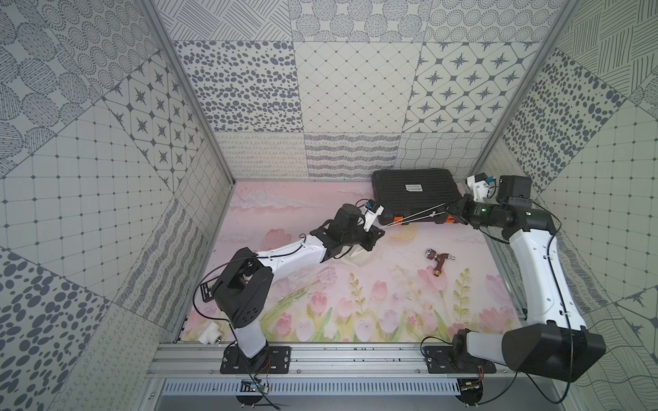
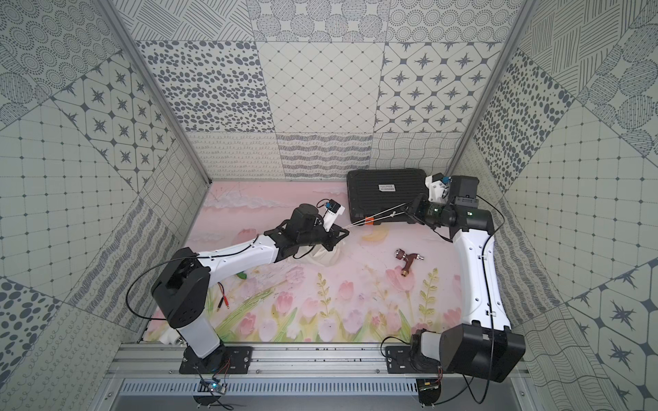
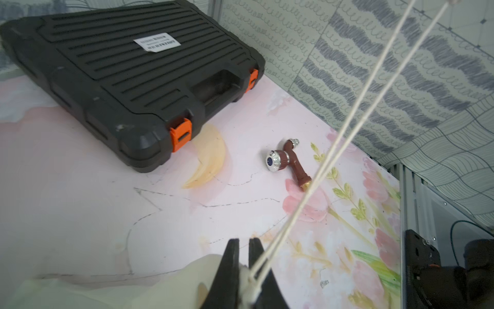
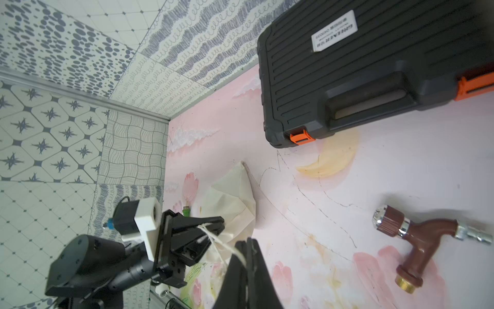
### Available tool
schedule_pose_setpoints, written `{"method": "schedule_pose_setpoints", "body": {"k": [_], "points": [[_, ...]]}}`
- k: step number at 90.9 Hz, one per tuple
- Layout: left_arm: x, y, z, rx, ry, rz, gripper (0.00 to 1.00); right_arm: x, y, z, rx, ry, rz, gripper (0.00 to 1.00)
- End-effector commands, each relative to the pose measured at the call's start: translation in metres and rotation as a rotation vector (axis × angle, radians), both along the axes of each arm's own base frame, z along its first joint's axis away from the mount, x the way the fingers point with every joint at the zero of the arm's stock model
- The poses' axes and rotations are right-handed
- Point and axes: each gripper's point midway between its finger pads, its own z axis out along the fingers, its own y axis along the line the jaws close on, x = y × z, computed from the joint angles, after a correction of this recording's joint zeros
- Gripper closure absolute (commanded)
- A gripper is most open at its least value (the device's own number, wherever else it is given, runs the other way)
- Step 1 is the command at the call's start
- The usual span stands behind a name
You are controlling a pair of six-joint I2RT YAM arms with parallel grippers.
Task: Close the soil bag
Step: Frap the soil bag at the center of the board.
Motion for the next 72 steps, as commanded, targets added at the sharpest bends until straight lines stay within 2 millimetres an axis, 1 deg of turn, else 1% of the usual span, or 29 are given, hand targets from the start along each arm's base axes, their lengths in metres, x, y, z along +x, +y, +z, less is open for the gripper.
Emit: {"method": "schedule_pose_setpoints", "body": {"k": [1,8,10,14,22,26,31,34,35,38,41,44,49,53,56,57,65,70,72], "points": [[-0.035,0.215,-0.083,0.75,0.466,0.431,1.0,0.036,-0.036,0.124,-0.213,-0.565,-0.201,1.0],[-0.005,0.233,-0.047,0.776,0.377,0.48,1.0,0.043,-0.002,0.116,-0.196,-0.575,-0.126,1.0],[0.004,0.237,-0.034,0.778,0.35,0.495,1.0,0.045,0.007,0.113,-0.19,-0.575,-0.105,1.0],[0.02,0.247,-0.01,0.777,0.307,0.525,1.0,0.048,0.025,0.113,-0.18,-0.593,-0.069,1.0],[0.046,0.265,0.04,0.767,0.21,0.58,1.0,0.057,0.059,0.108,-0.171,-0.607,-0.007,1.0],[0.056,0.272,0.065,0.767,0.151,0.601,1.0,0.06,0.076,0.107,-0.155,-0.61,0.023,1.0],[0.067,0.274,0.092,0.767,0.071,0.606,1.0,0.063,0.094,0.107,-0.14,-0.617,0.054,1.0],[0.07,0.274,0.104,0.77,0.036,0.601,1.0,0.065,0.102,0.107,-0.137,-0.624,0.063,1.0],[0.071,0.274,0.107,0.77,0.029,0.599,1.0,0.066,0.106,0.104,-0.138,-0.617,0.07,1.0],[0.071,0.273,0.113,0.772,0.021,0.589,1.0,0.068,0.111,0.103,-0.135,-0.621,0.075,1.0],[0.069,0.271,0.113,0.773,0.026,0.578,1.0,0.069,0.116,0.101,-0.132,-0.622,0.082,1.0],[0.065,0.268,0.109,0.776,0.036,0.565,1.0,0.07,0.121,0.099,-0.129,-0.62,0.089,1.0],[0.058,0.259,0.093,0.775,0.058,0.531,1.0,0.072,0.124,0.092,-0.127,-0.608,0.094,1.0],[0.052,0.249,0.074,0.774,0.069,0.502,1.0,0.073,0.124,0.085,-0.128,-0.598,0.094,1.0],[0.046,0.239,0.061,0.763,0.07,0.476,1.0,0.073,0.124,0.08,-0.13,-0.592,0.094,1.0],[0.044,0.235,0.054,0.762,0.077,0.461,1.0,0.073,0.124,0.078,-0.132,-0.59,0.095,1.0],[0.02,0.205,0.019,0.698,0.123,0.391,1.0,0.071,0.122,0.065,-0.157,-0.575,0.098,1.0],[0.001,0.181,-0.002,0.627,0.165,0.323,1.0,0.068,0.121,0.06,-0.176,-0.574,0.108,1.0],[-0.004,0.172,-0.006,0.598,0.167,0.299,0.98,0.067,0.121,0.058,-0.183,-0.572,0.114,1.0]]}}
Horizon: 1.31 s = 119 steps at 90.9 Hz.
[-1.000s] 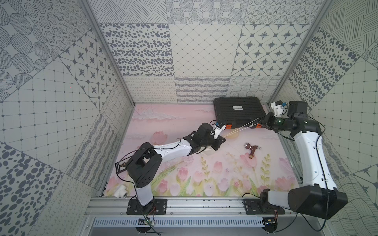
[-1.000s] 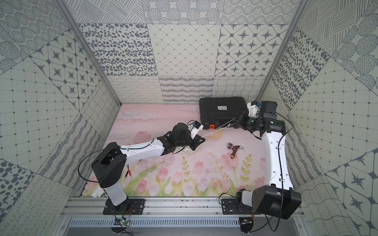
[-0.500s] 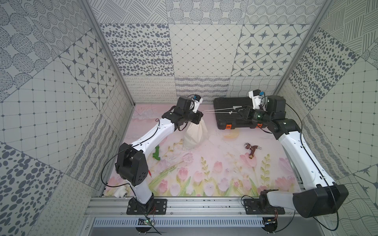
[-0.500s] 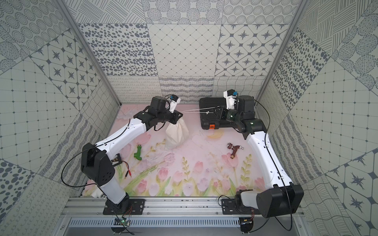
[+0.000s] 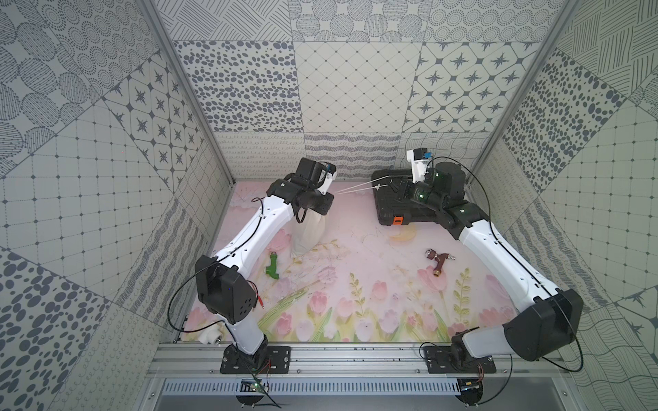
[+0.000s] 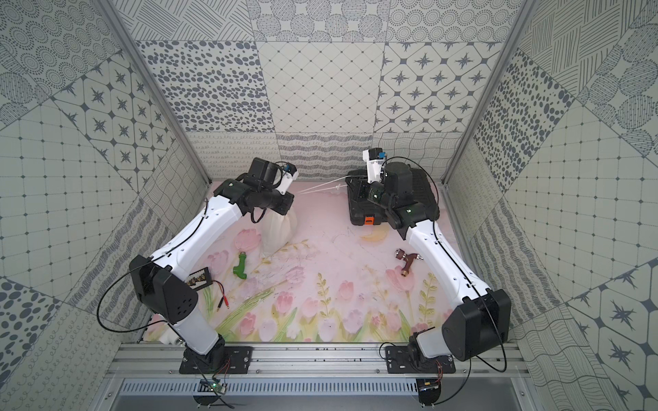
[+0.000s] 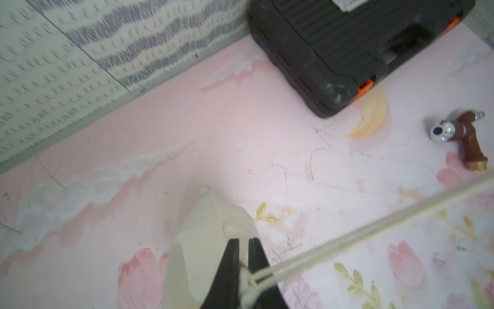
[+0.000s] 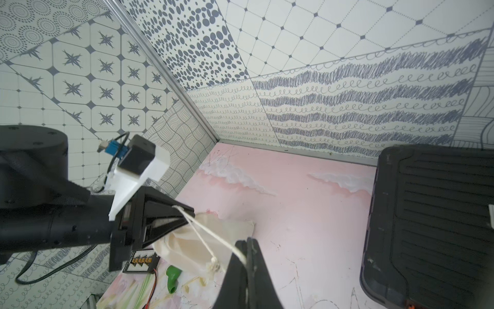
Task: Close the soil bag
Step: Frap the soil bag at the center of the board.
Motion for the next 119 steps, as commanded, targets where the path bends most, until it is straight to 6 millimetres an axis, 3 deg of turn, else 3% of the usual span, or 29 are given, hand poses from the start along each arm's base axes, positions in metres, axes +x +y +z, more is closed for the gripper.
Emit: {"method": "schedule_pose_setpoints", "body": {"k": [1,8,13,20,32,50,64,78,102,119], "points": [[-0.05,0.004,-0.063,0.091,0.119,0.029,0.97,0.007,-0.033,0.015,-0.045,-0.098,-0.129,1.0],[-0.067,-0.019,-0.073,0.036,0.127,-0.042,0.91,0.003,-0.034,0.012,-0.075,-0.09,-0.113,1.0],[-0.074,-0.032,-0.07,-0.003,0.123,-0.09,0.84,-0.002,-0.034,0.013,-0.091,-0.092,-0.1,1.0],[-0.078,-0.047,-0.054,-0.078,0.093,-0.153,0.65,-0.008,-0.036,0.013,-0.107,-0.096,-0.1,1.0],[-0.08,-0.07,-0.022,-0.212,0.034,-0.245,0.44,-0.016,-0.04,0.011,-0.118,-0.1,-0.103,1.0],[-0.083,-0.104,0.001,-0.333,0.027,-0.36,0.35,-0.029,-0.041,0.009,-0.109,-0.102,-0.085,1.0],[-0.091,-0.132,0.011,-0.381,0.035,-0.44,0.34,-0.036,-0.039,0.009,-0.102,-0.098,-0.07,1.0],[-0.071,-0.157,0.012,-0.41,-0.053,-0.428,0.35,-0.039,-0.037,0.008,-0.089,-0.091,-0.058,1.0],[-0.035,-0.179,-0.011,-0.434,-0.1,-0.392,0.54,-0.046,-0.038,0.006,-0.084,-0.086,-0.052,1.0],[-0.035,-0.187,-0.015,-0.472,-0.081,-0.411,0.74,-0.047,-0.038,0.004,-0.086,-0.085,-0.052,1.0]]}}
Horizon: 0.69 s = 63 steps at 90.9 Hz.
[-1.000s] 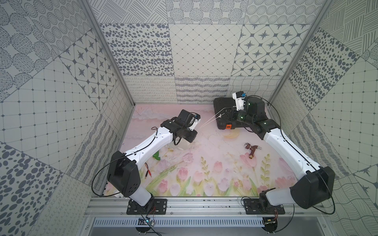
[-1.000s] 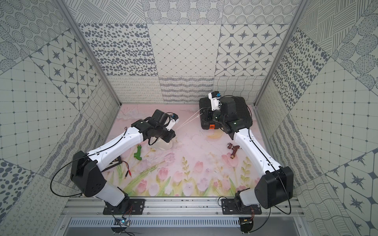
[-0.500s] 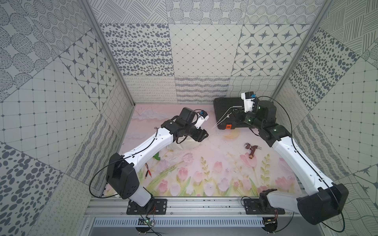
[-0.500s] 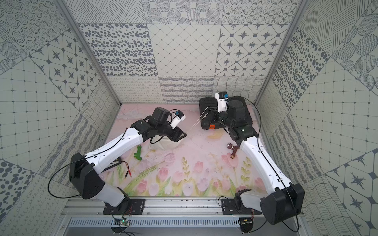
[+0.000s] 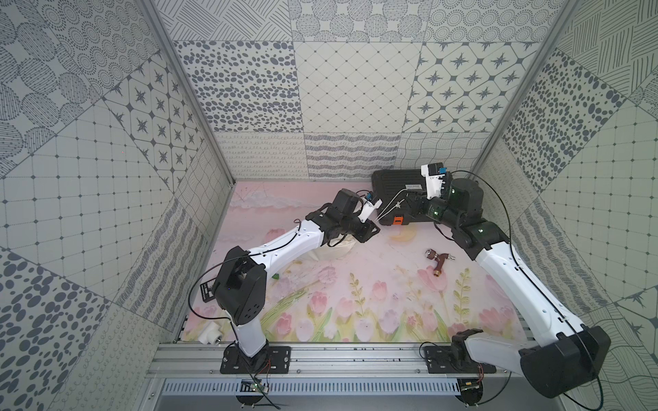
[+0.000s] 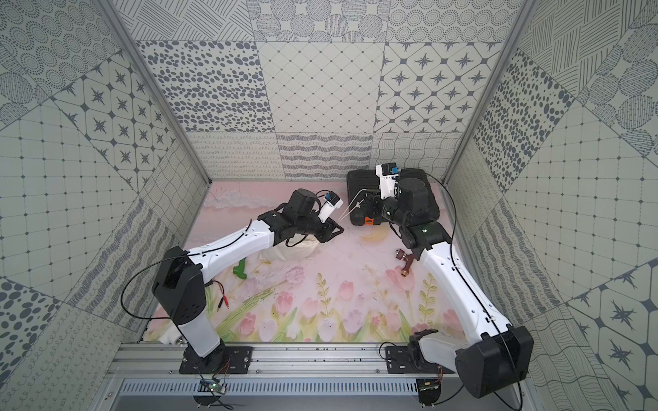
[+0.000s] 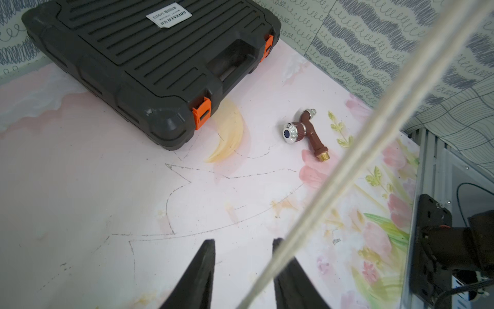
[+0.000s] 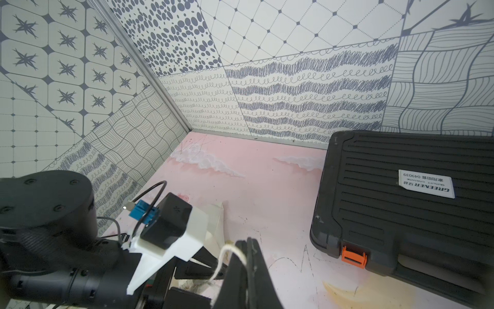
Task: Close the soil bag
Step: Frap the soil bag at the center of the board.
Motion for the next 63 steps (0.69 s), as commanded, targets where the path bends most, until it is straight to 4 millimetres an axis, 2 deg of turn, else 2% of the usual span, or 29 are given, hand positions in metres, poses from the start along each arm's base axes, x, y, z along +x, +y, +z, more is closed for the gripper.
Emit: {"method": "schedule_pose_setpoints", "body": {"k": [1,13,25,41,63], "points": [[0.01,-0.021,0.025,-0.122,-0.065,-0.027,0.75,-0.004,0.001,0.01,0.015,-0.039,0.012,1.0],[0.009,-0.022,0.027,-0.129,-0.063,-0.034,0.85,-0.003,0.002,0.01,0.018,-0.036,0.017,1.0],[0.005,-0.018,0.018,-0.104,-0.038,-0.033,0.96,-0.003,0.0,0.013,0.006,-0.048,0.005,1.0],[-0.013,-0.001,-0.022,-0.008,0.045,-0.032,1.0,0.001,-0.013,0.027,-0.02,-0.078,-0.045,1.0],[-0.05,0.022,-0.076,0.163,0.151,-0.041,1.0,0.014,-0.043,0.069,-0.012,-0.138,-0.149,1.0]]}}
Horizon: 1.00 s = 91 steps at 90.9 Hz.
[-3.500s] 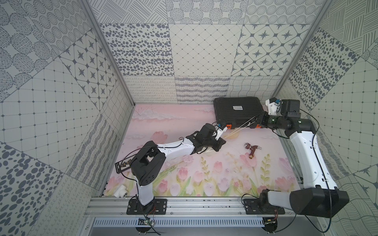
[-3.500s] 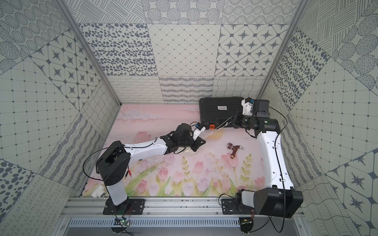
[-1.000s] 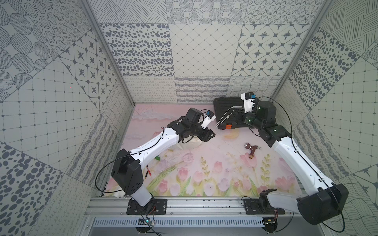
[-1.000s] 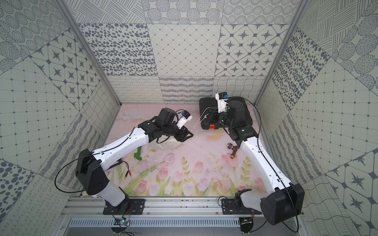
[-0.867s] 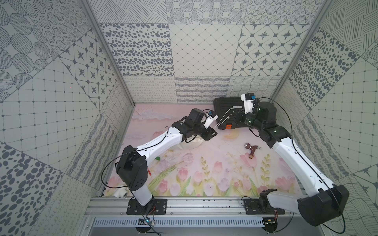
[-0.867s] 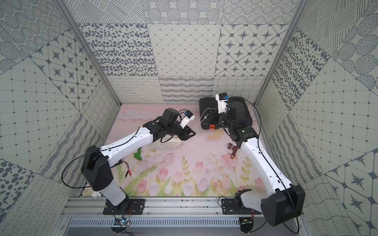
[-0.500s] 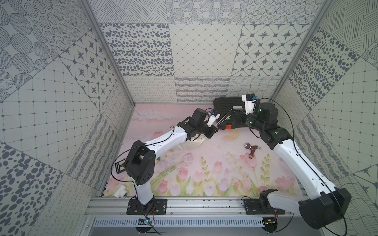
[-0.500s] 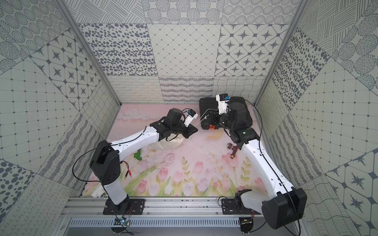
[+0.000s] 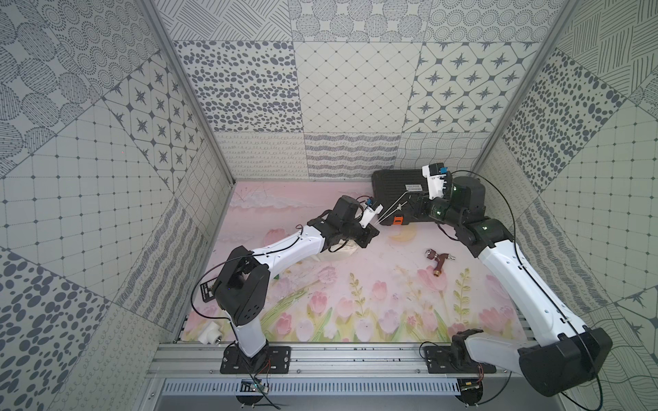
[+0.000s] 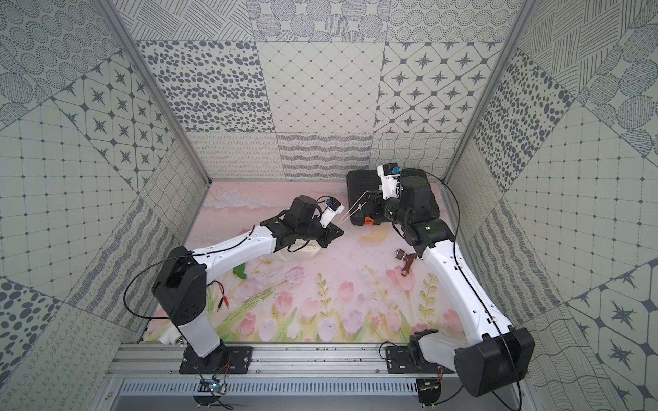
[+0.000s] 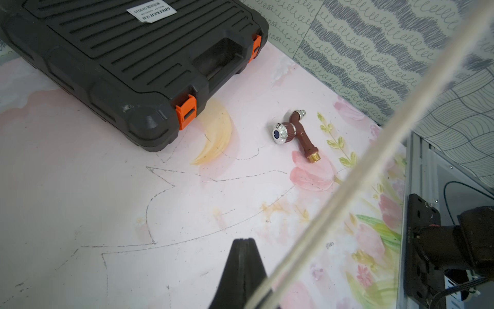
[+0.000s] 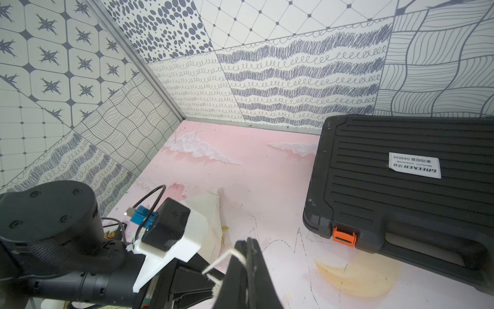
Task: Close the soil bag
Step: Frap the soil bag at the center of the board.
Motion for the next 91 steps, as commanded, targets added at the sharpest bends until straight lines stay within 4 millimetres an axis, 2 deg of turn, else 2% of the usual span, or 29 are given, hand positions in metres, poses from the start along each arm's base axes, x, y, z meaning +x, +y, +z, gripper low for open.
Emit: {"method": "schedule_pose_setpoints", "body": {"k": [1,18,37,64,91], "points": [[-0.036,0.027,-0.06,0.199,0.142,-0.007,1.0,0.014,-0.03,0.076,0.025,-0.222,-0.115,1.0],[-0.049,0.045,-0.091,0.274,0.184,0.026,1.0,0.018,-0.047,0.085,0.023,-0.231,-0.165,1.0],[-0.063,0.068,-0.117,0.377,0.226,0.04,1.0,0.025,-0.08,0.087,0.04,-0.222,-0.237,1.0],[-0.088,0.097,-0.134,0.542,0.305,-0.004,1.0,0.033,-0.115,0.093,0.06,-0.223,-0.3,1.0],[-0.112,0.11,-0.147,0.63,0.418,-0.069,0.98,0.039,-0.13,0.107,0.071,-0.245,-0.327,1.0]]}}
